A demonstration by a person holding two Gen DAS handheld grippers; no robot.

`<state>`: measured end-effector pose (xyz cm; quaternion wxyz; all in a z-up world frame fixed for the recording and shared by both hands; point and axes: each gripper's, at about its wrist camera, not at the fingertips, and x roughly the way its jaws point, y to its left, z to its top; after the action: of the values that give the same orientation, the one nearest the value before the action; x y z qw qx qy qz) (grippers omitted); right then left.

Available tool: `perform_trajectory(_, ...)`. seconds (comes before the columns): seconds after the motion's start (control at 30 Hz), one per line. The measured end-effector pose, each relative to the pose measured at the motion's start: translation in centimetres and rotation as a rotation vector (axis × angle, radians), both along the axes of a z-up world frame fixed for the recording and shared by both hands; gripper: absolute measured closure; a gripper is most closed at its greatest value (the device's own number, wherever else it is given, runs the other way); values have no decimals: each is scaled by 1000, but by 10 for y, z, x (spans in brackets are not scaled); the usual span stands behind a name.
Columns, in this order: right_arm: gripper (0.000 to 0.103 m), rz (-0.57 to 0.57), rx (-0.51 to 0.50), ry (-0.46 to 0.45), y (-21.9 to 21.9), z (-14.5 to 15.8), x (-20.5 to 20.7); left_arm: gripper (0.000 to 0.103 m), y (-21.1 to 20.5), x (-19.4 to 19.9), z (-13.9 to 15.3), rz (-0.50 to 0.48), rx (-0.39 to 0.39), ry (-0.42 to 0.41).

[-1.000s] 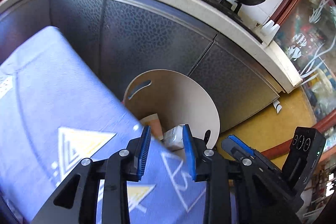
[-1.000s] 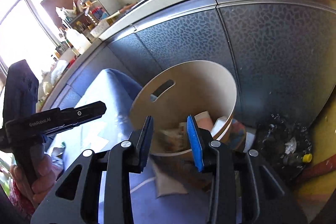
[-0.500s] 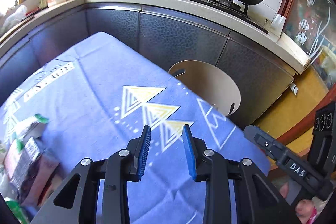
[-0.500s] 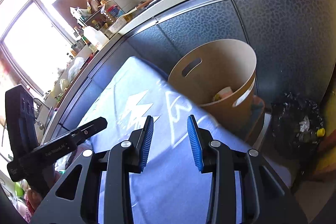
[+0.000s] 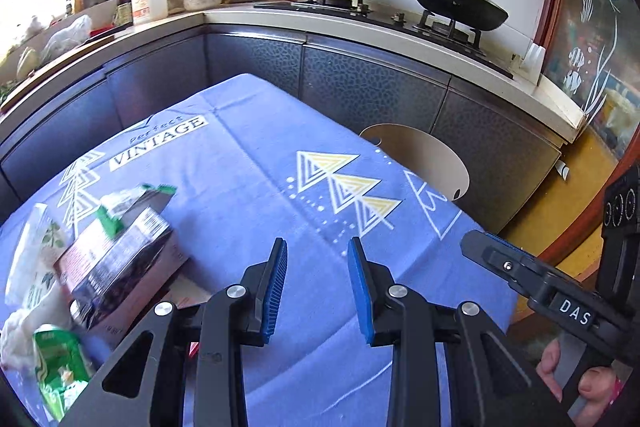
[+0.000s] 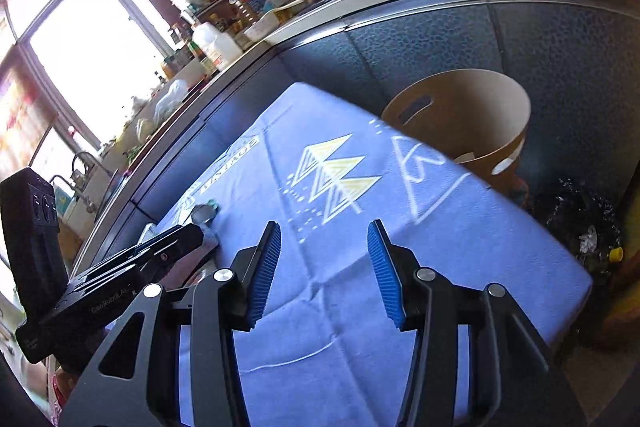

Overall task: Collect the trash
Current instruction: 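Move both open tools back over the table trash, then grasp white tissue with left tool while right tool grasps small red wrapper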

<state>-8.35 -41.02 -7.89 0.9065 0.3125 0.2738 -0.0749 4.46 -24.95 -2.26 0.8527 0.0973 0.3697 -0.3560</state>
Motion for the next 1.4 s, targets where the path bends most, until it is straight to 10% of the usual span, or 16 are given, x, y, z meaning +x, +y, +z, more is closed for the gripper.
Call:
perform_trajectory(0.4,57,281,-34,58,105,0,51,72,162,1,-6,106,-171,127)
perform_trajectory(0.73,57,494,-51,108,190,-5,92,72,324,44,-10,421,-264,150)
perform_trajectory(1.2,57,503,-98,129,212,0,104,50,310,79,-34,333,-231,160)
perform_trajectory(1.3,56,436,-121,104,195,6,98,62,302,85,-42,320,-209,160)
perform_trajectory(1.4,50,340,-113,92,167,6,95,98,296,86,-45,269,-202,159)
